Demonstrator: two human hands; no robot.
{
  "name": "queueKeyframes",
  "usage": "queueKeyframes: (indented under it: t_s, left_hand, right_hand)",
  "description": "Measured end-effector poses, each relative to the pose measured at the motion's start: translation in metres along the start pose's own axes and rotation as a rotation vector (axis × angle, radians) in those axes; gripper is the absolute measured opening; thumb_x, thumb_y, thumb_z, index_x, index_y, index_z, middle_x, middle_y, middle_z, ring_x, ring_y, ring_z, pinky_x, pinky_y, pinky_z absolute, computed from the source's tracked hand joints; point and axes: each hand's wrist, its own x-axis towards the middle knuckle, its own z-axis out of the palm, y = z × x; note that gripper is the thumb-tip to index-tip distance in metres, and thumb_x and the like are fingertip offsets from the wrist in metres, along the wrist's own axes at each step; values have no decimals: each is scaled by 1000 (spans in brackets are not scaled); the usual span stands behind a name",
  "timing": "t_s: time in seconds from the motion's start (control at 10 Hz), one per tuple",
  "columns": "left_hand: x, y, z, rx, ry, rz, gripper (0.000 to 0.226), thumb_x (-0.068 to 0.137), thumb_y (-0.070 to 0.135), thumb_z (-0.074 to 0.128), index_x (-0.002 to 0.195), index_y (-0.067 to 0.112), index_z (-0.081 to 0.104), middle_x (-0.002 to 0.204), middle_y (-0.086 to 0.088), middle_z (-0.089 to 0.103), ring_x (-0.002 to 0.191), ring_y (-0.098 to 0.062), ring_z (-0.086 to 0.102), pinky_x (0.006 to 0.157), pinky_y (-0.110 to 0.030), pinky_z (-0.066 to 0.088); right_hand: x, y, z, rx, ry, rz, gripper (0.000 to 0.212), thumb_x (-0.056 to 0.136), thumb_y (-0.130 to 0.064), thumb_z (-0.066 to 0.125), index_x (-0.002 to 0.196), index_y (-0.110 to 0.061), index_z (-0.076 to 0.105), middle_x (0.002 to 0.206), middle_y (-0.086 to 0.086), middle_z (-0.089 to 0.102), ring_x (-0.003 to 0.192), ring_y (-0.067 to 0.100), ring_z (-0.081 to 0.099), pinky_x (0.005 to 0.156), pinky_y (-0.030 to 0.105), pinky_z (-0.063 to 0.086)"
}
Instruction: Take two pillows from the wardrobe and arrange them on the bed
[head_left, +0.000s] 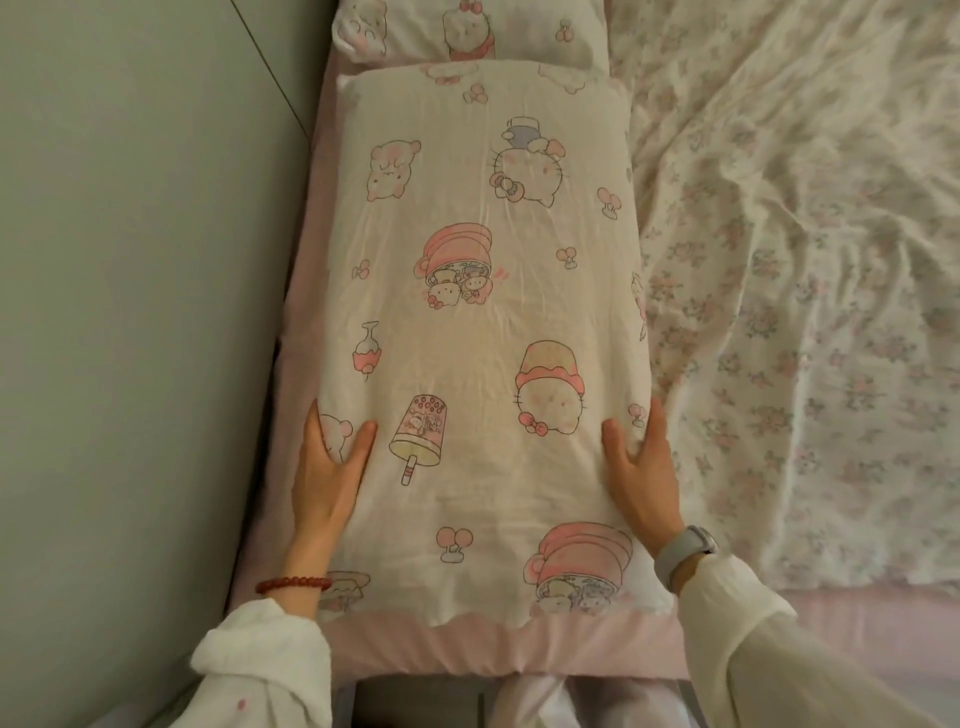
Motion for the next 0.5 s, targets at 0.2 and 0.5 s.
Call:
queueKeyframes:
  t_s: [0.2,0.5]
  left_hand:
    - [-10,-27,4,289,-64,-179,85,75,72,41,141,33,5,143,-13,38,125,-39,41,103,-56,34]
    - [-17,67,36,407,140,273,60,89,40,47,141,28,20,154,-12,16,140,-31,13,112,-56,14]
  right_hand:
    - [-24,36,-4,-198,-217,144,66,88,-52,34,143,-33,2,95,16,63,82,27,59,84,49,50]
    - [13,-81,-52,171,1,-40,43,92,-19,44,134,-10,37,134,13,49,119,25,50,102,41,41]
